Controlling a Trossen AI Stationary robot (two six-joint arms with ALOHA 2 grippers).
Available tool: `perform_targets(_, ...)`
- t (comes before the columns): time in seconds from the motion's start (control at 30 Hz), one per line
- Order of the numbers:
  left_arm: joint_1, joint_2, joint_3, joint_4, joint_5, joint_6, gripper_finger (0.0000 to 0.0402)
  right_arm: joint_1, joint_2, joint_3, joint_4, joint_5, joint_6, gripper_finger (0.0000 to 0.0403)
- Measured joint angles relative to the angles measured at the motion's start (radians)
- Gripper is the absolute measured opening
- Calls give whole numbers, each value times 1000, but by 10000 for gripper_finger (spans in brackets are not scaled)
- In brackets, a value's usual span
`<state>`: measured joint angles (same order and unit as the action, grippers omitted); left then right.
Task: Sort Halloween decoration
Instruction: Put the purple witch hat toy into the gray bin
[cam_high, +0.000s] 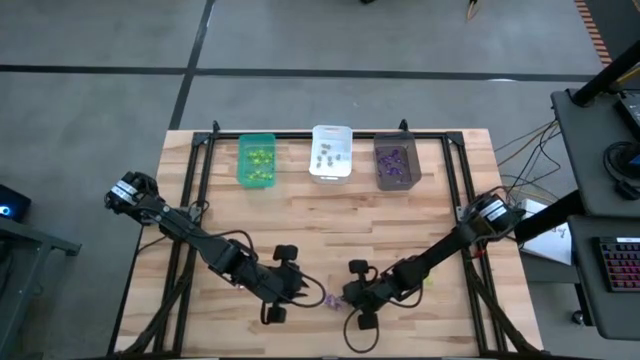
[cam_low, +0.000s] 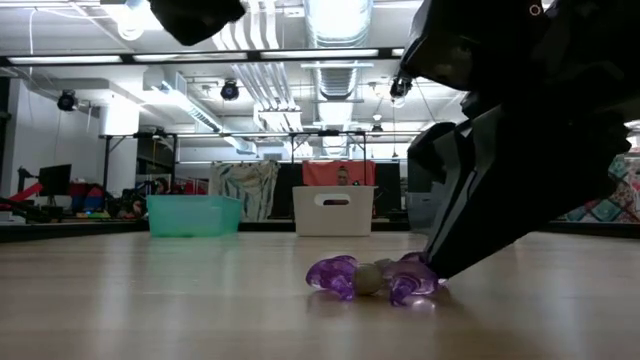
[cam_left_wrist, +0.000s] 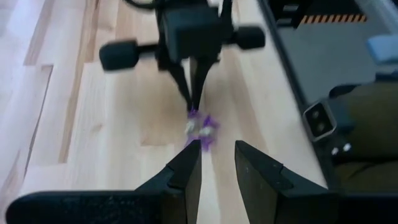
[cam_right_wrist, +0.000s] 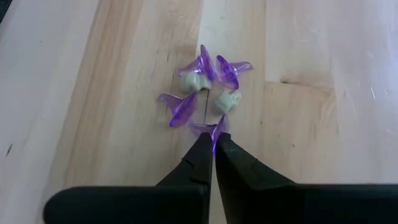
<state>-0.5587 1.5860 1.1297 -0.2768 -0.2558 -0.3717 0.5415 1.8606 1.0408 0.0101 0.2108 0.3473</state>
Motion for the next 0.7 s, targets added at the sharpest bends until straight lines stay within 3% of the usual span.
perform_targets(0.43,-25,0,-1,-269,-34,22,79,-47,-130,1,-109,26,0,9)
perform_targets(0.7,-39,-2,-1,-389,-132,89,78,-234,-246,78,-378,27,-79,9)
